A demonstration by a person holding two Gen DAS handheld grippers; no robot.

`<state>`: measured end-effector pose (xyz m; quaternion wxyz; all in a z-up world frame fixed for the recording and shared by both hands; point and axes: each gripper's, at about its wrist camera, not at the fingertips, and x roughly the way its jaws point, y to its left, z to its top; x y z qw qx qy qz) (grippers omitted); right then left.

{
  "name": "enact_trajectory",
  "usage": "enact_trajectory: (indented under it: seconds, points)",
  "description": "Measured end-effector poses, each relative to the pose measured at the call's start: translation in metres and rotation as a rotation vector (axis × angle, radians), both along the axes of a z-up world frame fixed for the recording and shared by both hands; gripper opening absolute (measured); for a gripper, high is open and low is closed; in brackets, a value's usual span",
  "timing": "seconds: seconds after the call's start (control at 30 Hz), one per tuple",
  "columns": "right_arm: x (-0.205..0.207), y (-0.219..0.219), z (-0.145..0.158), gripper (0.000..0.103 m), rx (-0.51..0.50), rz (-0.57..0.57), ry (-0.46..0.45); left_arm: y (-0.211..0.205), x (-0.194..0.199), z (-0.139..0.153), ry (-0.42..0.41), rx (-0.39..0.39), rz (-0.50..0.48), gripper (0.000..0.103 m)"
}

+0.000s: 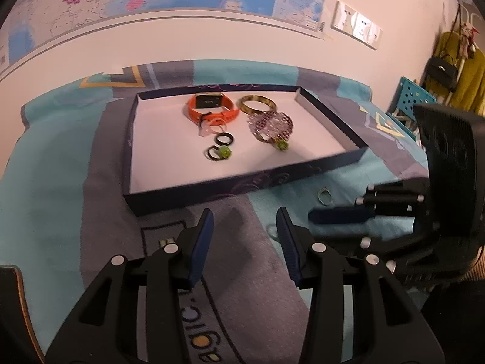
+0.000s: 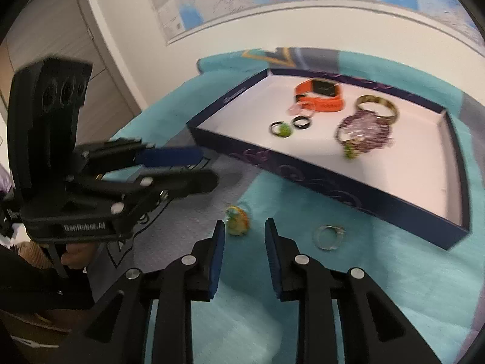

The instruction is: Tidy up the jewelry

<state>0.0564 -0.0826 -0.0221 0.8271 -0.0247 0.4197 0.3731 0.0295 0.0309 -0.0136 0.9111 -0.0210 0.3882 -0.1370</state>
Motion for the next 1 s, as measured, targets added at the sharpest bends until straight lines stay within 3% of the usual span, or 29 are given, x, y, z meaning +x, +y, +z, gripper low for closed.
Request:
enact_trajectory:
  seconds: [0.2, 0.4, 0.77, 1.0]
  points:
    - [-0.001, -0.033, 0.003, 0.027, -0.022, -0.119, -0.030, -0.013, -0.006, -0.007, 0.016, 0.018, -0.058, 0.045]
    - [0.009, -0.048, -0.005, 0.037, -0.065, -0.196, -0.035, -0.029, -0.009, -0.011, 0.027, 0.036, -0.113, 0.045]
    - [0.009, -0.030, -0.008, 0.040, -0.158, -0.177, -0.074, -0.045, -0.002, -0.021, 0.076, 0.061, -0.126, 0.033]
    - [0.008, -0.023, -0.008, 0.035, -0.182, -0.161, -0.087, -0.042, 0.000, -0.022, 0.079, 0.060, -0.112, 0.022]
